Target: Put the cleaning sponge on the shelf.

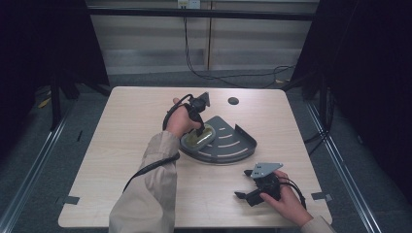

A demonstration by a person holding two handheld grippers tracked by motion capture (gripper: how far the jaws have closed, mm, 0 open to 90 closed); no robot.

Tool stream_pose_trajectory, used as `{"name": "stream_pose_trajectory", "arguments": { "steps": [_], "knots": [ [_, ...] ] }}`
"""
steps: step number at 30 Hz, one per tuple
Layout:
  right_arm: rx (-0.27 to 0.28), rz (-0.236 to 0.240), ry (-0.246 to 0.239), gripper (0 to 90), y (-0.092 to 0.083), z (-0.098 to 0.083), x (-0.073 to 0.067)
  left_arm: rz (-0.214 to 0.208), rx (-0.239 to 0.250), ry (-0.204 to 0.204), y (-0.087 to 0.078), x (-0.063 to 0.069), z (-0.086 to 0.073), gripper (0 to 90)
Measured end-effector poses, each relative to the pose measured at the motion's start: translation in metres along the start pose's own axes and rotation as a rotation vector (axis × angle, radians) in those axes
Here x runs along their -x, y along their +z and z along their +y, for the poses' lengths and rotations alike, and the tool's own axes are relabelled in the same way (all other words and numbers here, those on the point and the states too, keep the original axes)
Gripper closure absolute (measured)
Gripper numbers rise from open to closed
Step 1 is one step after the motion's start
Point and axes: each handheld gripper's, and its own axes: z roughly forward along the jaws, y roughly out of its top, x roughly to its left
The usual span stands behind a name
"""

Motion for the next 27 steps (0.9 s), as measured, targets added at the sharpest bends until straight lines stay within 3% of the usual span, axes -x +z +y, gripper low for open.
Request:
{"name": "stream_pose_trajectory", "arguments": {
  "steps": [14, 27],
  "knots": [
    [0.000, 0.000, 0.000, 13.1, 0.000, 0.000, 0.000, -0.004, 0.039, -0.019, -0.007, -0.001, -0.002, 30.8],
    [0.000, 0.000, 0.001, 13.1, 0.000, 0.000, 0.000, -0.016, 0.058, -0.023, -0.017, -0.001, -0.011, 28.3]
  ]
}}
